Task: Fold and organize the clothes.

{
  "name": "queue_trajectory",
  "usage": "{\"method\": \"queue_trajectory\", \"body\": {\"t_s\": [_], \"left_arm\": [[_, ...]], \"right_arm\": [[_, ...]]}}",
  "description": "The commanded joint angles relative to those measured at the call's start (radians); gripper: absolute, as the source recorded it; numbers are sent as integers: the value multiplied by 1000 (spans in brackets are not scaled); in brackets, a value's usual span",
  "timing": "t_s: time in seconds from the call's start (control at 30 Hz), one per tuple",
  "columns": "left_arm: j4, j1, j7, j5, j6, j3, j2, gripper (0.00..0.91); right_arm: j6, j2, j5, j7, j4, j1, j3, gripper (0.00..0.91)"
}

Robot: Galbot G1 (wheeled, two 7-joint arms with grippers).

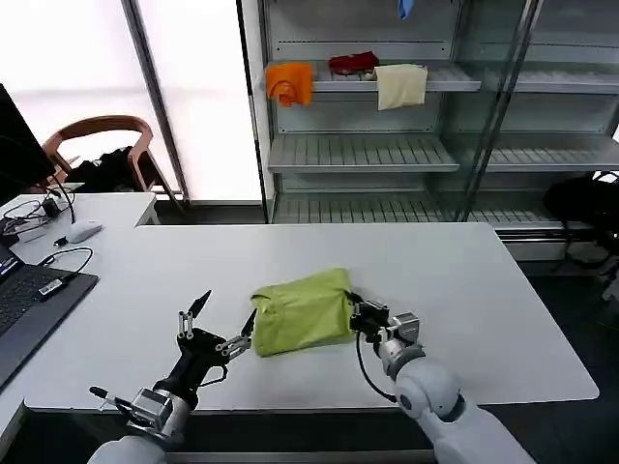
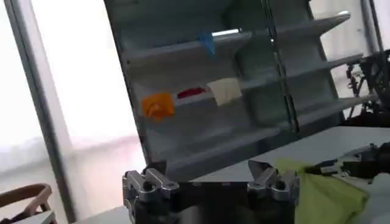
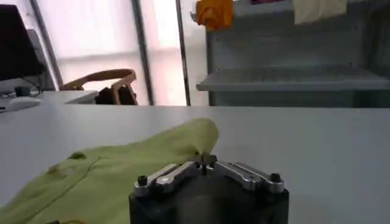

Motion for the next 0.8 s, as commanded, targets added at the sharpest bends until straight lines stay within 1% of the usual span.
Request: {"method": "queue_trajectory", "body": {"t_s": [0.03, 0.2, 0.27, 0.33, 0.37, 0.43, 0.47, 0.5, 0.53, 0.57, 0.67, 0.73, 0.8], "left_arm": [[-7, 1, -2, 0, 11, 12, -1, 907], [-16, -1, -5, 0, 23, 13, 8, 907], [-19, -1, -7, 0, 28, 12, 15, 907], [-23, 2, -8, 0, 33, 12, 19, 907], [-26, 5, -9, 0, 34, 13, 19, 907], [-35, 14, -24, 0, 38, 15, 18, 907], [-43, 19, -38, -4, 39, 17, 16, 907], [-51, 22, -48, -18, 38, 17, 15, 907], [-58, 23, -61, -29, 40, 17, 16, 907], [-65, 22, -82, -50, 52, 14, 15, 907], [-81, 12, -183, -88, 87, 15, -3, 907], [-78, 29, -228, -89, 72, 15, -23, 907], [-74, 54, -243, -96, 49, 4, -35, 907]], "right_arm": [[22, -101, 10, 6, 40, -71, 71, 907], [10, -125, 59, 78, 115, -113, 83, 907], [-7, -133, 57, 142, 149, -128, 92, 907], [-23, -139, 62, 184, 176, -146, 114, 907], [-25, -143, 59, 194, 192, -158, 133, 907], [-13, -144, 41, 200, 220, -186, 169, 907], [6, -146, 34, 193, 253, -210, 205, 907], [9, -149, 35, 186, 270, -216, 231, 907], [38, -161, 35, 165, 295, -252, 288, 907], [52, -169, 35, 150, 309, -274, 327, 907], [113, -197, 28, 137, 343, -355, 445, 907], [172, -208, -22, 124, 360, -457, 516, 907], [271, -207, -116, 121, 375, -563, 563, 907]]}}
